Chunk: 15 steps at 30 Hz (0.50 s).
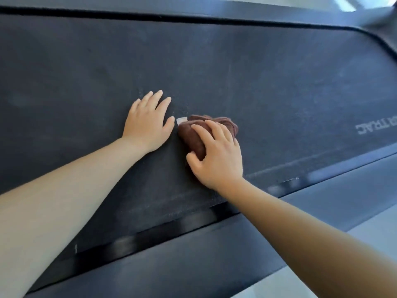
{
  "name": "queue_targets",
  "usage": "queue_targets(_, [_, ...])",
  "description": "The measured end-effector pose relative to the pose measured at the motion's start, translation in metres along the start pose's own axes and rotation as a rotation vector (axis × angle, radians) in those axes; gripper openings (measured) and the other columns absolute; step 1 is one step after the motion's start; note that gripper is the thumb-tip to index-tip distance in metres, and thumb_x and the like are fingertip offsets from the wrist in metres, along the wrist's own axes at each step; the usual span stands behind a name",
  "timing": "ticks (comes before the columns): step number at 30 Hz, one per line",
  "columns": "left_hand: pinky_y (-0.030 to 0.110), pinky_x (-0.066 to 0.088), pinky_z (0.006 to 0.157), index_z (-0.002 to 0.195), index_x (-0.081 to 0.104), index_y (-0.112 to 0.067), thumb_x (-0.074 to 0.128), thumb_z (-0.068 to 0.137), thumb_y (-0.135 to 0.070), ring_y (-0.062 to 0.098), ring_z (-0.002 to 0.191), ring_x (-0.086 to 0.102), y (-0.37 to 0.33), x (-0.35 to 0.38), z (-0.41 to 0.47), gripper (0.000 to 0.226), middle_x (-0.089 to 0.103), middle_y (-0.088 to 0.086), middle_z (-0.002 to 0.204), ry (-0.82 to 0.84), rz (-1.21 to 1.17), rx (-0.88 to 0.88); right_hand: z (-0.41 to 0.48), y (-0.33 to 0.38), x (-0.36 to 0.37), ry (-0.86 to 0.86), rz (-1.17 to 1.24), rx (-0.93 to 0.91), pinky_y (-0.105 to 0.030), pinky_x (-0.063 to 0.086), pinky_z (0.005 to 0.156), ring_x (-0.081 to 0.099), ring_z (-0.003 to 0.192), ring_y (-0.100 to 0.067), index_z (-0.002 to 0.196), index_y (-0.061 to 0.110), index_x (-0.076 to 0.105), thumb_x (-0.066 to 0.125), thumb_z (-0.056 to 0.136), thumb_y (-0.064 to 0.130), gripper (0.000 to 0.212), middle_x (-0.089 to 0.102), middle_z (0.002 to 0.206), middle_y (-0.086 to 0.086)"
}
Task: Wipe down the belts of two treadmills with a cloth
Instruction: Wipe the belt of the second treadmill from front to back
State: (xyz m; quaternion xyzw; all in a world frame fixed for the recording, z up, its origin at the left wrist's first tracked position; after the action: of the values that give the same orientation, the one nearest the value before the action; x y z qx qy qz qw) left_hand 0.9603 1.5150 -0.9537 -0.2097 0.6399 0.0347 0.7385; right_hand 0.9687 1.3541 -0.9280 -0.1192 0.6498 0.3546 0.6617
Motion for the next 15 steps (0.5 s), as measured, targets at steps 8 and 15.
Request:
queue_targets(8, [0.047,0.015,0.114,0.145,0.034,-0.011,0.039,0.098,-0.031,0.028,0.144,0.018,-0.011,-0.003,-0.044,0.051,0.025,0.009,0.155,0.032,0.004,-0.025,-0.011,-0.009,-0.006,0.041,0.053,-0.066,-0.047,0.035,0.101,0.031,0.135,-0.022,0.134,0.031,0.049,0.055,0.079,0.046,0.057,0.043,0.143,0.003])
queue_targets(15, [0.056,0.003,0.114,0.146,0.03,-0.018,0.034,0.098,-0.039,0.02,0.146,0.009,-0.044,0.008,-0.053,0.052,0.019,0.001,0.157,0.062,-0.032,-0.126,-0.019,-0.089,-0.03,-0.019,0.066,-0.014,-0.045,0.039,0.1,0.034,0.134,-0.019,0.134,0.034,0.05,0.045,0.073,0.051,0.063,0.045,0.141,0.008])
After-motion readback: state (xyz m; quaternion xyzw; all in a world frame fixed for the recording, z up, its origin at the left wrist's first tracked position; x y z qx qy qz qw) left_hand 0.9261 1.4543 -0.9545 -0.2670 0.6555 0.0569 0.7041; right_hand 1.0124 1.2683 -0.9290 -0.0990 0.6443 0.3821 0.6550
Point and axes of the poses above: each hand's wrist, its own z-axis towards the middle knuckle, its own x-axis out of the palm, y = z × x, the point moved 10 cm from there along z, towards the middle knuckle
